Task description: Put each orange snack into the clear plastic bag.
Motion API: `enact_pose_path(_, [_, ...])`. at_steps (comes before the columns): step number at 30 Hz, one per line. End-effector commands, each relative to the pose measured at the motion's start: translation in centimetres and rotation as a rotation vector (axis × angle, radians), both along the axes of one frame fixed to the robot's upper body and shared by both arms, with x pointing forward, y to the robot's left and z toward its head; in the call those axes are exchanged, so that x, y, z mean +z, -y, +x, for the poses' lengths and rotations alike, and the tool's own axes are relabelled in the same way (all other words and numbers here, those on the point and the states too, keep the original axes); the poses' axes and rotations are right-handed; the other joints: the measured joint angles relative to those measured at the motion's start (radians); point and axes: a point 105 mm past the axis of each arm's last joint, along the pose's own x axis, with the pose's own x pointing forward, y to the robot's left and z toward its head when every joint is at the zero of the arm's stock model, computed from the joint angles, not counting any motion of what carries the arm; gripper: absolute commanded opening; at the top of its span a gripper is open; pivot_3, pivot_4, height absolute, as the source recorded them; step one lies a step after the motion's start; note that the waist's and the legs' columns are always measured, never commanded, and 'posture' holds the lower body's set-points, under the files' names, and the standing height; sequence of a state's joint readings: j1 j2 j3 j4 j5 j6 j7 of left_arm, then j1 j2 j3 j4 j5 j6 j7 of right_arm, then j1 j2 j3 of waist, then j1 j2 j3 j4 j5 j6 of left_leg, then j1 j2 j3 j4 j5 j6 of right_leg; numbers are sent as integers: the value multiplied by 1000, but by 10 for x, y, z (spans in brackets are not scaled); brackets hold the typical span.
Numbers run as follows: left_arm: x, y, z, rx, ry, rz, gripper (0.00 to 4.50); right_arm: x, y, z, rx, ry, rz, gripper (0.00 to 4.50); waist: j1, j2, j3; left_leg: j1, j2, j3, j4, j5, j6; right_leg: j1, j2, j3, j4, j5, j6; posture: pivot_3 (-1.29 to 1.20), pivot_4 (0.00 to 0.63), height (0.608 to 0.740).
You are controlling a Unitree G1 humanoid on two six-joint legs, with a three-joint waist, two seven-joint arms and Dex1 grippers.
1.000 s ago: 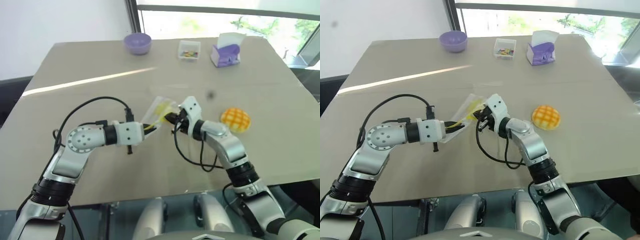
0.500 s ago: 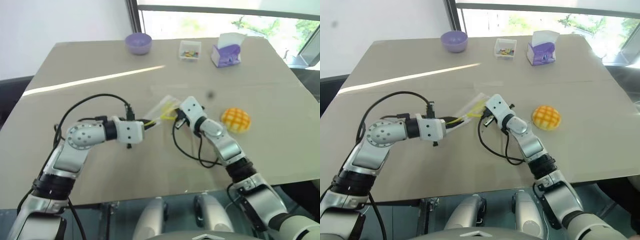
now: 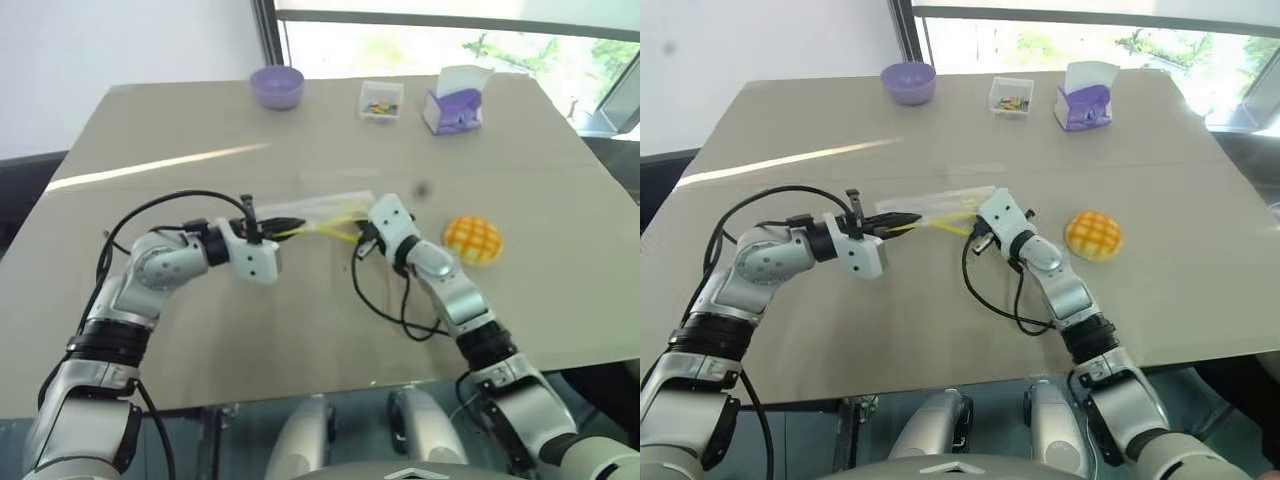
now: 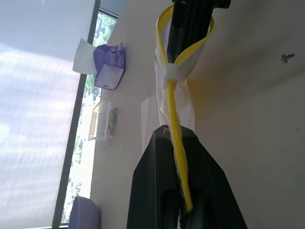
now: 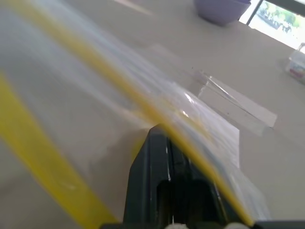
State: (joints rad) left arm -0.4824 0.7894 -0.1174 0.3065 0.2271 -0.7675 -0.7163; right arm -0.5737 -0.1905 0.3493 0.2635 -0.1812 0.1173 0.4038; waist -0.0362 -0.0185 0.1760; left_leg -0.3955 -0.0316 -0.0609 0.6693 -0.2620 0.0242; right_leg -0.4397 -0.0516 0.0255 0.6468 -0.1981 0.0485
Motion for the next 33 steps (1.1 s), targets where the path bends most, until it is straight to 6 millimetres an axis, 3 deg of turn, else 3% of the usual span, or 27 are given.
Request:
enact_pose_path(1, [8,1,2,15,-10,-64,0,3,-5,-7,87,132,-131,596,-3,0,0,0,0,0,0,0,0,0,0,0,0,0,0,0,150,740])
enact_pose_path(6, [7,6,2,14,-26,-84,0,8,-7,0,84,244,-199,2892,-12,0,0,1,1,1,0,0,0,0,3,1,1,0,0,0,150,740])
enact_pose_path(10, [4,7,1,23,-54,-98,0,-2,-11,1,137,232,-250,2892,-7,0,0,1,1,1,0,0,0,0,2,1,2,0,0,0,150,740])
enact_pose_path(16, [4,6,1,43,-66,-126,0,-2,-9,3,141,279,-291,4423,-7,0,0,2,1,1,0,0,0,0,2,2,2,0,0,0,150,740])
enact_pose_path(22, [4,4,3,87,-98,-177,0,14,-2,0,160,278,-230,4423,-6,0,0,2,1,1,0,0,0,0,2,2,2,0,0,0,150,740])
enact_pose_path(29, [8,4,10,135,-140,-236,0,49,14,-23,235,160,12,4423,-3,0,0,1,1,1,0,0,0,0,1,2,1,0,0,0,150,740])
enact_pose_path(33, [8,6,12,138,-148,-251,0,65,37,-31,207,109,102,2648,-1,0,0,1,1,0,0,0,0,0,1,1,2,0,0,0,150,740])
